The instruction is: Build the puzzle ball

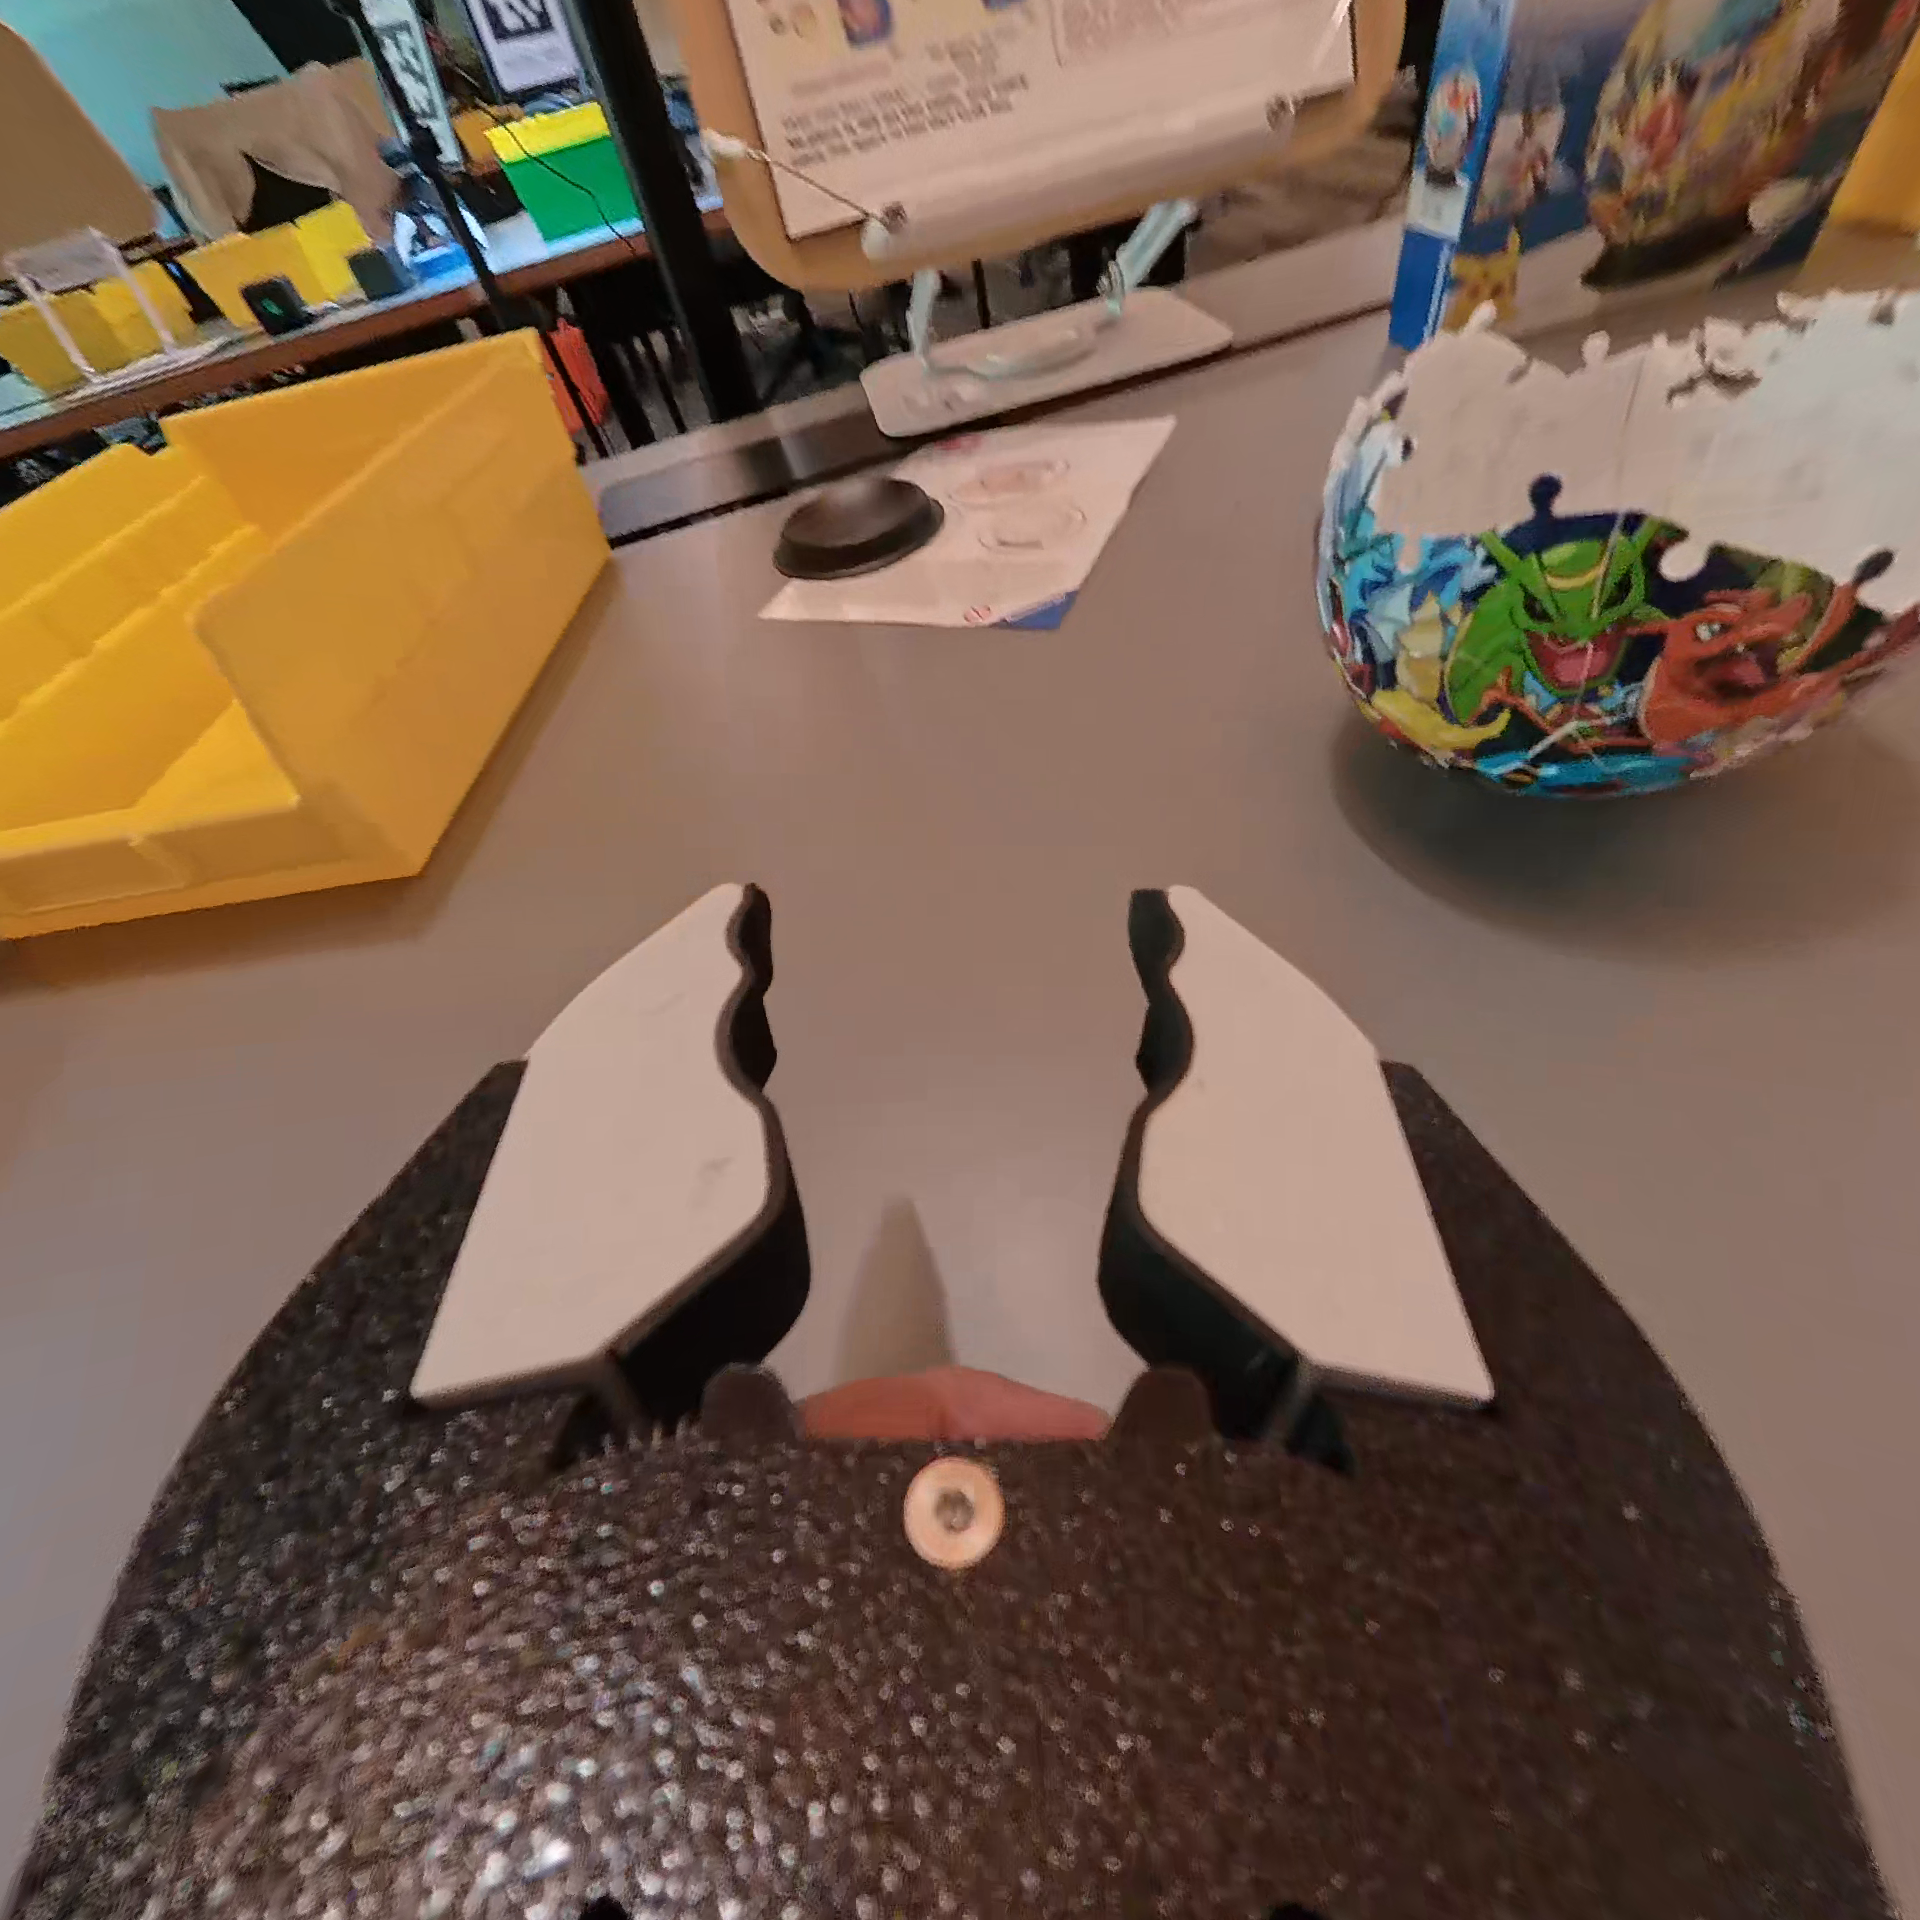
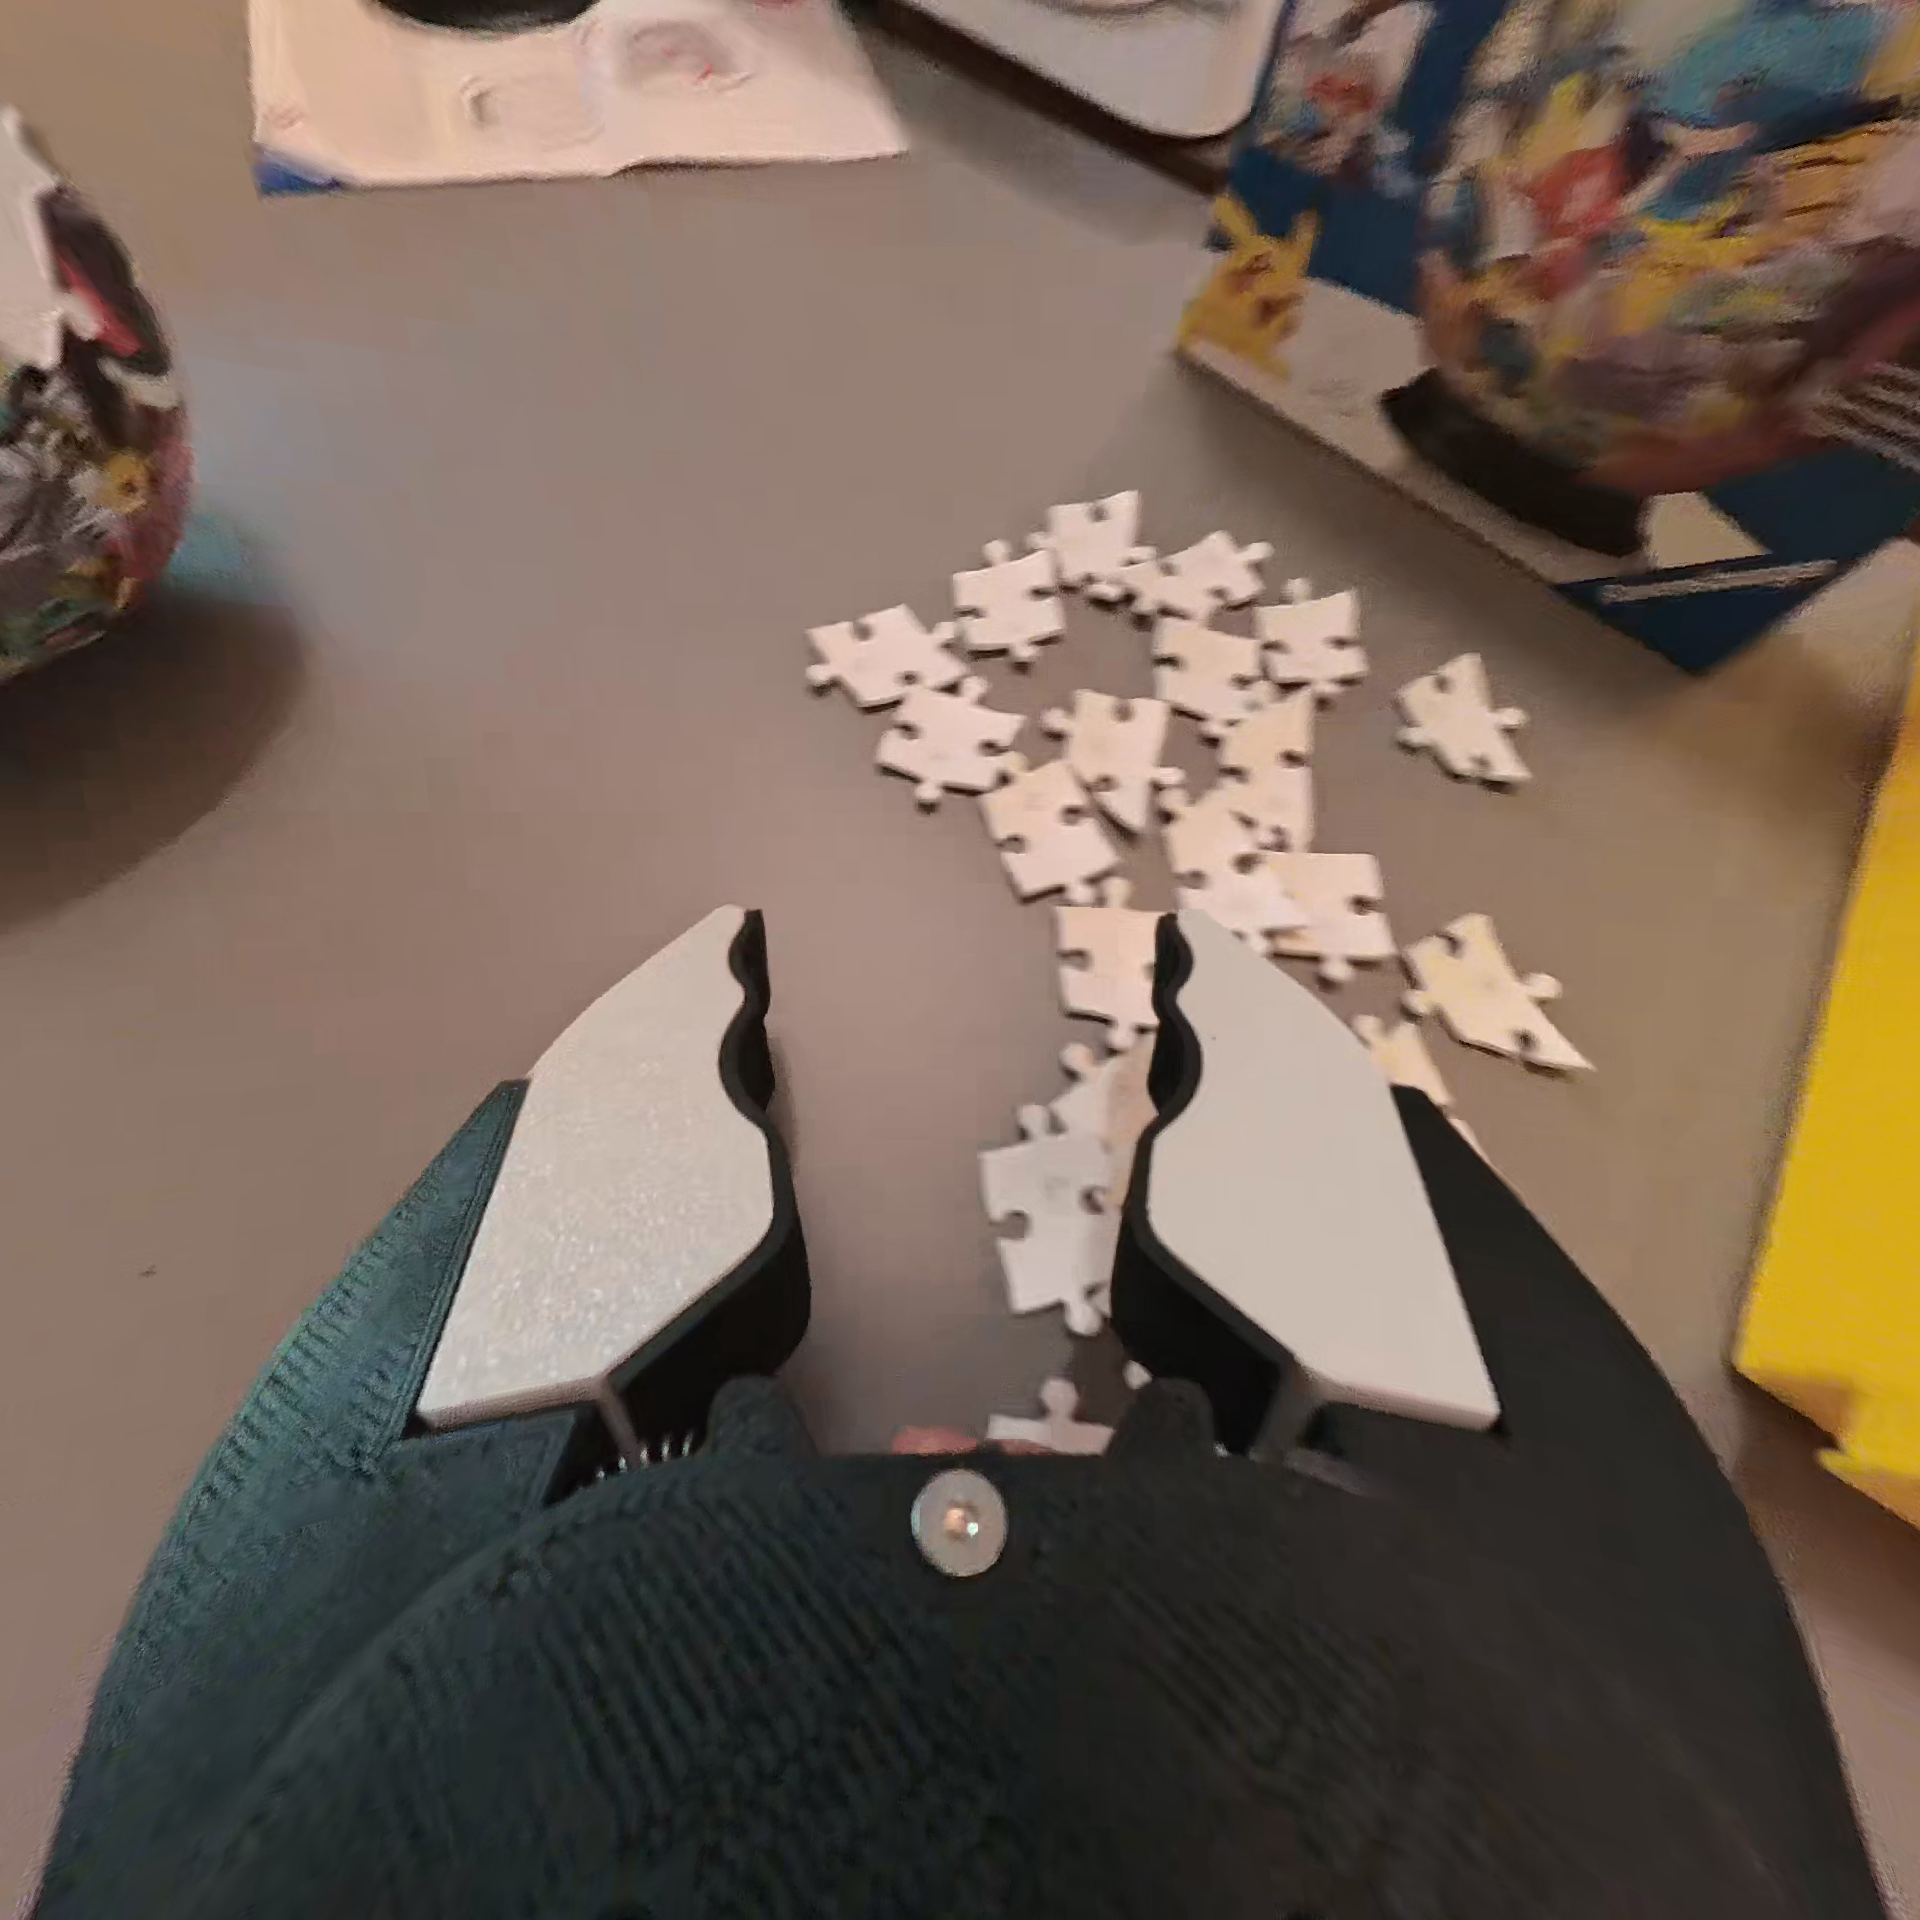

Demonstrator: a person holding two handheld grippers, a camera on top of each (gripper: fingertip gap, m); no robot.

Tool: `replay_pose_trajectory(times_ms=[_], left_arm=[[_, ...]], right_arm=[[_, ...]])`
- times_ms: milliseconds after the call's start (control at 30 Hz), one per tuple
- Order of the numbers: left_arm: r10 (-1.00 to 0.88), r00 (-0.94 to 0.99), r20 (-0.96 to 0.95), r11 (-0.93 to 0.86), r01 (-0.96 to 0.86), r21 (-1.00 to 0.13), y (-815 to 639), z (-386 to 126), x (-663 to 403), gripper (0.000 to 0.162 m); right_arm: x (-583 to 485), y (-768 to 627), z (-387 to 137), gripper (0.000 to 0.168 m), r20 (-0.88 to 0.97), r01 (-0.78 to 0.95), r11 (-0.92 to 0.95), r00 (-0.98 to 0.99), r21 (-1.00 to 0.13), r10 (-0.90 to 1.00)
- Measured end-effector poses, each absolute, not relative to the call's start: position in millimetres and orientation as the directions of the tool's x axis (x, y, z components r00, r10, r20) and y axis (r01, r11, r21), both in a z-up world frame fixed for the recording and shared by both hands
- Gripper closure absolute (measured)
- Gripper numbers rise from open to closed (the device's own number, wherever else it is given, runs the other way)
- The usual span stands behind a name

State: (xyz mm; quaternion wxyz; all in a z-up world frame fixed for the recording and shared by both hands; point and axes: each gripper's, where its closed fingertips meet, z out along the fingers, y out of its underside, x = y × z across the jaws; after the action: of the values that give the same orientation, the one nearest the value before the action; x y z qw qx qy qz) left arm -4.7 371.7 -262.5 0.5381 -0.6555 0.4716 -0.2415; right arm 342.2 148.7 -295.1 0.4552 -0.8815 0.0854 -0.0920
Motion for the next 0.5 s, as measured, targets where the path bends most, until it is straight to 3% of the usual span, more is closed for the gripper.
replay_pose_trajectory(times_ms=[133,300,500], left_arm=[[-0.891,0.366,-0.269,0.072,-0.47,-0.88,364,-278,4,0.094],[-0.914,0.279,-0.296,0.084,-0.583,-0.808,358,-298,11,0.094],[-0.914,0.241,-0.326,0.097,-0.65,-0.754,357,-310,13,0.095]], right_arm=[[357,142,-288,0.097,0.12,-0.033,-0.526,0.96,-0.85,-0.254],[356,154,-300,0.101,0.213,0.065,-0.605,0.961,-0.794,-0.176],[360,184,-290,0.108,0.189,0.075,-0.58,0.972,-0.811,-0.138]])
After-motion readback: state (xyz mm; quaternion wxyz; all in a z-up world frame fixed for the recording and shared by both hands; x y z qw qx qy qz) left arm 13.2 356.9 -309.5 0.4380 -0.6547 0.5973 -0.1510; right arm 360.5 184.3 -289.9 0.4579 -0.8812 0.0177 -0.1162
